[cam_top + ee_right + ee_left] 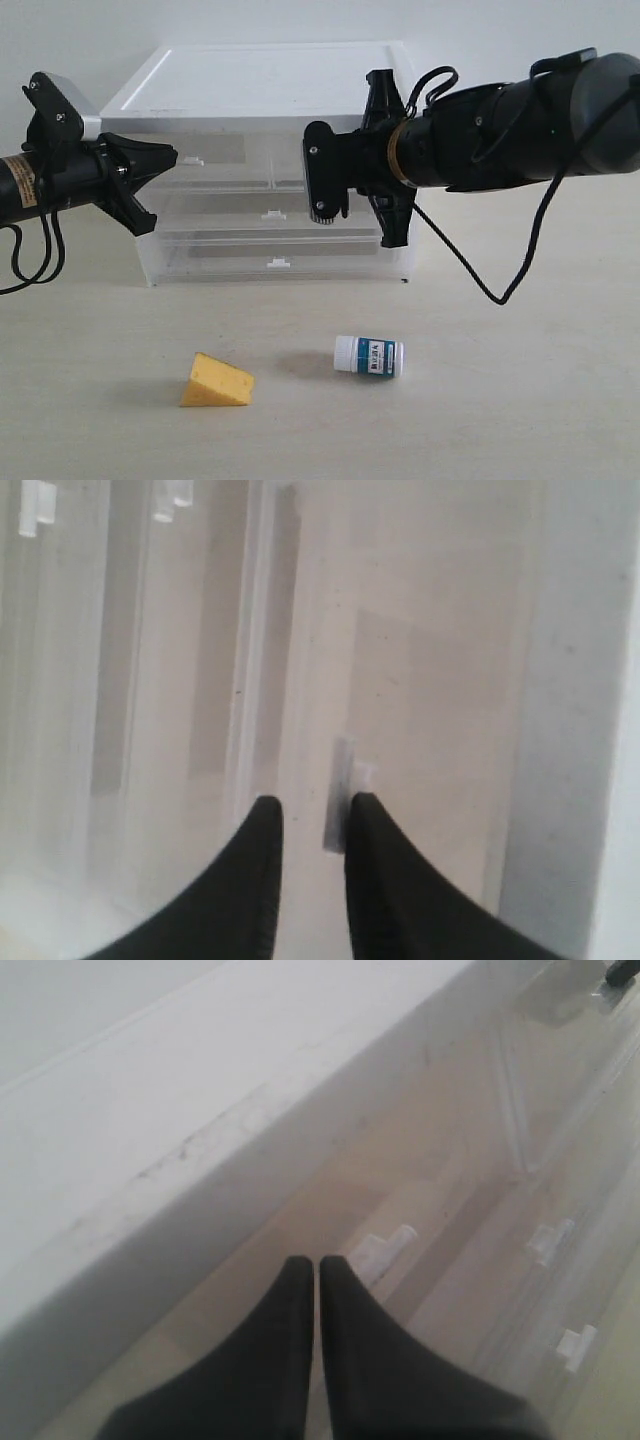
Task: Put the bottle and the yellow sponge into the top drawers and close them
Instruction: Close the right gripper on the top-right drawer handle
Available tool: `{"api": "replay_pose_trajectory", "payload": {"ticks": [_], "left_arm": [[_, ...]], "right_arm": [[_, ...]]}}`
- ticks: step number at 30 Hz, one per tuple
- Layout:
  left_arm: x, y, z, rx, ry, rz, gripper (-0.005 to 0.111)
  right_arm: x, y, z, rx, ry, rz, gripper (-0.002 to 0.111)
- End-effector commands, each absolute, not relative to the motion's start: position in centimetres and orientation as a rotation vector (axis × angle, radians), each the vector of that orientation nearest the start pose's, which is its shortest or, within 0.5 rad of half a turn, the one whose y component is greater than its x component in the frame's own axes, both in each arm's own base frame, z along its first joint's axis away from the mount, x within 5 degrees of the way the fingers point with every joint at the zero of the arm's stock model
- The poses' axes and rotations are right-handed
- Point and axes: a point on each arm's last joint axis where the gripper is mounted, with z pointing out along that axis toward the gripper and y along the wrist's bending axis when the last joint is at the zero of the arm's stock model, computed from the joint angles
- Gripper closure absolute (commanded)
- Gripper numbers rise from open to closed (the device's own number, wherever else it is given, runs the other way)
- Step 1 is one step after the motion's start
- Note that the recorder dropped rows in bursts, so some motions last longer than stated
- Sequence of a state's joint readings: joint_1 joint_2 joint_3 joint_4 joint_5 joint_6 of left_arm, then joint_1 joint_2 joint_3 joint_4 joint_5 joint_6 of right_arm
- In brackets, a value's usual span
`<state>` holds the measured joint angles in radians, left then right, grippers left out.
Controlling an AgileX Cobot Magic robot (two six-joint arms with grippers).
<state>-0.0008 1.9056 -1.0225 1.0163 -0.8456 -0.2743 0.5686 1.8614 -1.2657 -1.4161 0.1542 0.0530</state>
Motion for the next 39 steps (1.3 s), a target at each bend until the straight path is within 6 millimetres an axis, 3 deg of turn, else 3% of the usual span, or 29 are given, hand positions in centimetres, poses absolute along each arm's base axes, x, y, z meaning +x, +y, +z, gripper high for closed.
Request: {"api": "replay_pose_trajectory", "payload": {"ticks": [1, 7, 12, 17, 24, 33, 39], "left_arm": [[39.6, -5.4, 20.0, 0.814, 1.550, -0.217, 0.103], [39.6, -5.4, 20.0, 0.814, 1.550, -0.217, 0.103], [39.6, -5.4, 20.0, 0.814, 1.550, -0.217, 0.103], [39.6, -5.4, 20.0, 0.816, 1.548, -0.213, 0.103], [39.6, -5.4, 20.0, 0.816, 1.548, -0.213, 0.103], [39.6, -5.4, 20.0, 0.816, 1.548, -0.213, 0.103], [39.6, -5.4, 20.0, 0.814, 1.548, -0.213, 0.103]], "right_arm": [[37.0, 21.6, 22.5, -1.735, 1.334, -0.661, 0.108], [37.0, 21.3, 22.5, -1.618, 1.458, -0.611, 0.108], [36.6, 21.9, 22.3, -1.625, 1.437, -0.520, 0.108], [34.3, 21.0, 21.4, -1.689, 1.428, -0.464, 0.108], [32.8, 21.0, 25.2, -1.579, 1.374, -0.358, 0.108], [31.0, 20.0, 21.9, -1.674, 1.427, -0.315, 0.108], [30.2, 20.5, 22.7, -1.643, 1.426, -0.282, 0.108]]}}
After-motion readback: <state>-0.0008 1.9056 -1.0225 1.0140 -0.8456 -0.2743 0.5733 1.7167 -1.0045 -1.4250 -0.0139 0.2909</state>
